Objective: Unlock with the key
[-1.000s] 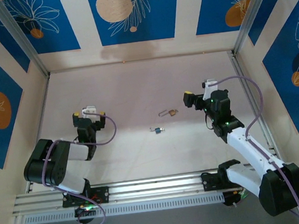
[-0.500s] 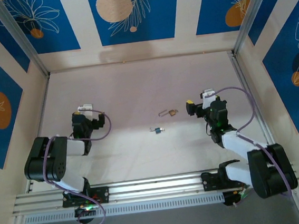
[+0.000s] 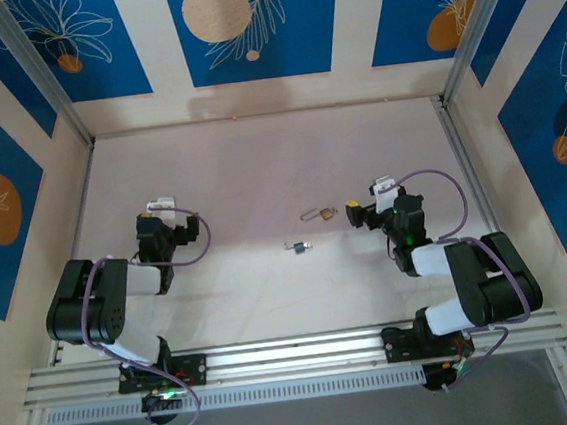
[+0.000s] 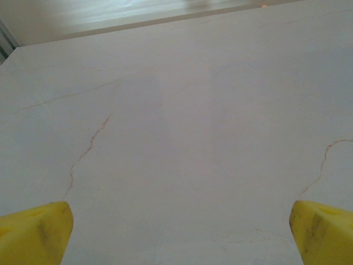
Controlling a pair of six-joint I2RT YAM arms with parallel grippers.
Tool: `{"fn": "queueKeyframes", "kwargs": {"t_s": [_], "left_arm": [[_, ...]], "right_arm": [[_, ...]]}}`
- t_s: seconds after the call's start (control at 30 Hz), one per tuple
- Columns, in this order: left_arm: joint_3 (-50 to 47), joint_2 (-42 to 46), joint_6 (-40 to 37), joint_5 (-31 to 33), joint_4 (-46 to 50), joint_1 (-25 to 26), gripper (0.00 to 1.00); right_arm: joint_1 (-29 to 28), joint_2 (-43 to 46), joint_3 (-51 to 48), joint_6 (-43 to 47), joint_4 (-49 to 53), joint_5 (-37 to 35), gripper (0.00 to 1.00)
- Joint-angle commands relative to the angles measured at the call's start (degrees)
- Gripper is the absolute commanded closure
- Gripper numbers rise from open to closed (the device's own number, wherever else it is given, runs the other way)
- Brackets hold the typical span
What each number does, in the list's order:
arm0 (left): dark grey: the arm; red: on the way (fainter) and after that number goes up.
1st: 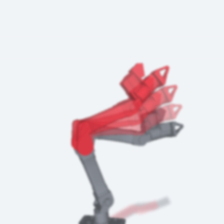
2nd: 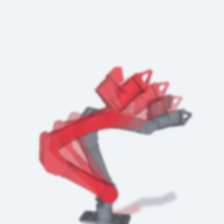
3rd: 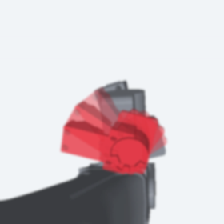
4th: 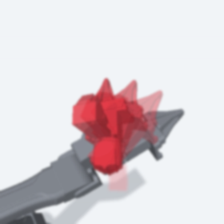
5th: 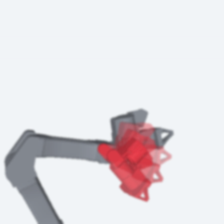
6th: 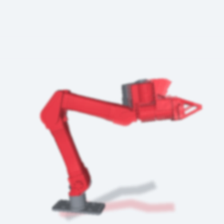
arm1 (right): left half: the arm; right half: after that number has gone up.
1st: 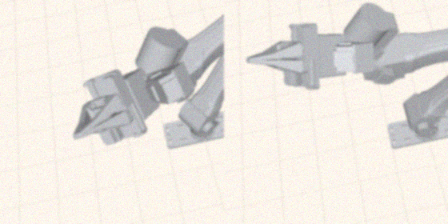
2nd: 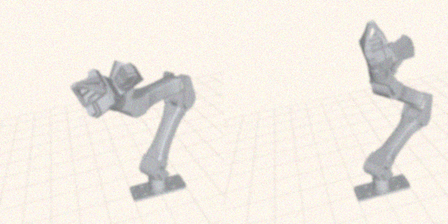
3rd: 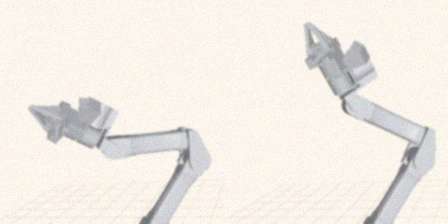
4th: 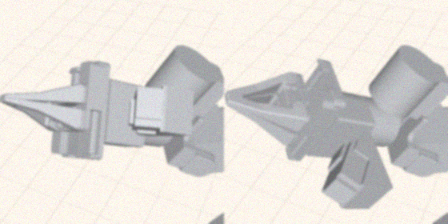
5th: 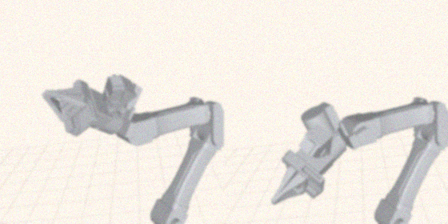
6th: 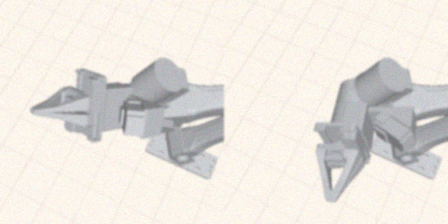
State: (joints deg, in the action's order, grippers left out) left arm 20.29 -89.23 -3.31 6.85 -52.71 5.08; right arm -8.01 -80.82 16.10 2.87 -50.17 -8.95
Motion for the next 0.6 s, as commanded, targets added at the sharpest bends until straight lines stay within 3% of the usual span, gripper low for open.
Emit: {"fn": "queueKeyframes", "kwargs": {"t_s": [0.0,0.1,0.17,0.2,0.3,0.37,0.57], "left_arm": [[0.9,-0.3,0.7,-1.0,-1.4,-0.6,0.00],[0.9,-0.3,0.7,-1.0,-1.4,-0.6,0.00],[0.9,-0.3,0.7,-1.1,-1.4,-0.6,0.00],[0.8,-0.3,0.7,-1.1,-1.4,-0.6,0.00],[0.9,-0.3,0.7,-1.1,-1.4,-0.6,0.00],[0.9,-0.3,0.7,-1.1,-1.4,-0.6,0.00],[0.9,-0.3,0.7,-1.1,-1.5,-0.6,0.00]], "right_arm": [[1.8,-0.6,1.3,-2.0,-2.6,1.0,0.01],[4.5,-8.6,-0.6,-6.2,-15.9,-1.2,0.01],[4.3,-4.8,2.3,-6.1,-4.0,-1.8,0.01],[4.8,-6.2,3.4,-5.0,-4.0,1.9,0.01],[6.5,-6.2,6.9,-7.1,2.6,2.5,0.01],[8.3,-6.4,8.1,-8.7,4.7,5.7,0.01],[8.6,-6.6,8.2,-8.7,4.4,5.8,0.01]]}}
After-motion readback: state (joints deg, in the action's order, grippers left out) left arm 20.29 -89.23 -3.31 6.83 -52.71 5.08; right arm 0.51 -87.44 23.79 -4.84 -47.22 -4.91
